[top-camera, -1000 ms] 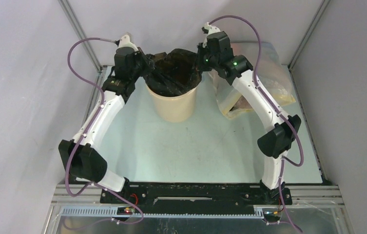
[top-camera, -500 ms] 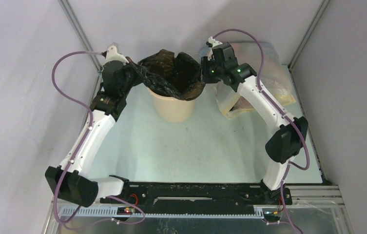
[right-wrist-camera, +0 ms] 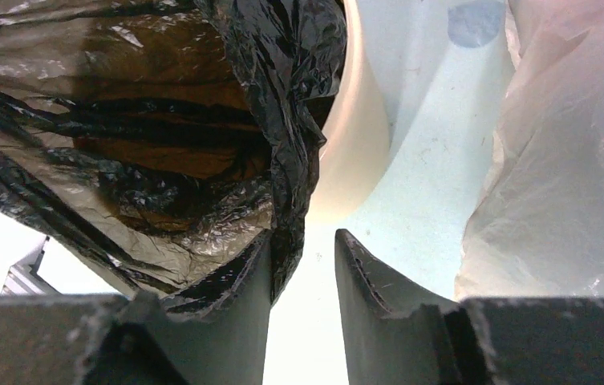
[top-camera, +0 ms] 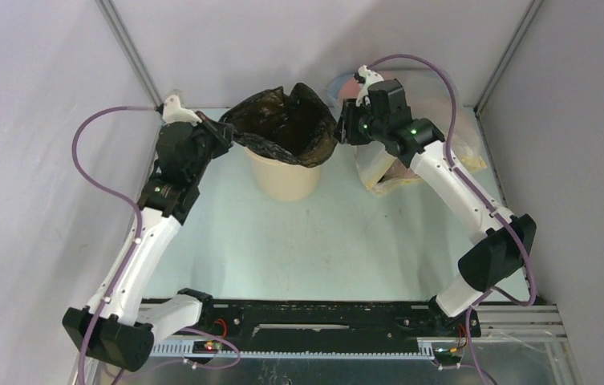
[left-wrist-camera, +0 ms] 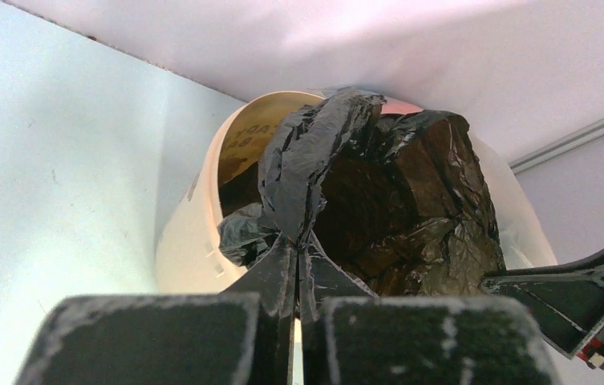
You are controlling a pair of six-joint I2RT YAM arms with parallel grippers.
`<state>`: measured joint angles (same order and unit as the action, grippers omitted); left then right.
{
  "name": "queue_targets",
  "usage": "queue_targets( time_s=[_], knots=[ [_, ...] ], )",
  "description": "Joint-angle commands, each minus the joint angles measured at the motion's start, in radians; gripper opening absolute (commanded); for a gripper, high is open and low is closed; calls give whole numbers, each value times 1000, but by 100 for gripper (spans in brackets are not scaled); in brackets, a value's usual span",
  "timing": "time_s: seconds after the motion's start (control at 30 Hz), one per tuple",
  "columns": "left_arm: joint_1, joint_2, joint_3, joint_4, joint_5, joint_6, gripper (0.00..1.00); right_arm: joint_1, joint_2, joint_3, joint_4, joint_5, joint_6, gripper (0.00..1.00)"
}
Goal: Put the trash bags into the trash bin
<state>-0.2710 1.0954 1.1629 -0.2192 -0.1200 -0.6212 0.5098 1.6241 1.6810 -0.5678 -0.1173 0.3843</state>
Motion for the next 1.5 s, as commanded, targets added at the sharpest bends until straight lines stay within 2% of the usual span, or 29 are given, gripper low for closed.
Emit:
queue_targets(
  time_s=[0.0,0.2,0.37,0.63,0.83,0.93,1.03,1.1,1.47],
  knots=[
    [0,-69,-35,14,-43,12,0,-4,-45,-43,55,-25,-6,36],
    [0,-117,-89,11,-59,9,0,-4,-68,-118,91,-34,-2,36],
    [0,-143,-135,11,-68,7,0,-4,-71,-169,116,-40,7,30],
    [2,-197,-226,9,-114,-8,0,-2,-85,-238,154,-51,17,29],
    [4,-223,-267,46,-90,-16,0,-15,-104,-257,195,-146,45,35],
    [4,-225,-268,42,-81,-15,0,-16,-119,-264,205,-162,58,27],
    [6,-233,-283,35,-94,-14,0,-14,-126,-280,214,-171,66,8],
    [5,-234,-297,25,-118,-12,0,-13,-127,-293,213,-170,67,0],
    [19,-223,-403,60,-169,-44,0,-16,-87,-357,201,-41,32,0]
  ],
)
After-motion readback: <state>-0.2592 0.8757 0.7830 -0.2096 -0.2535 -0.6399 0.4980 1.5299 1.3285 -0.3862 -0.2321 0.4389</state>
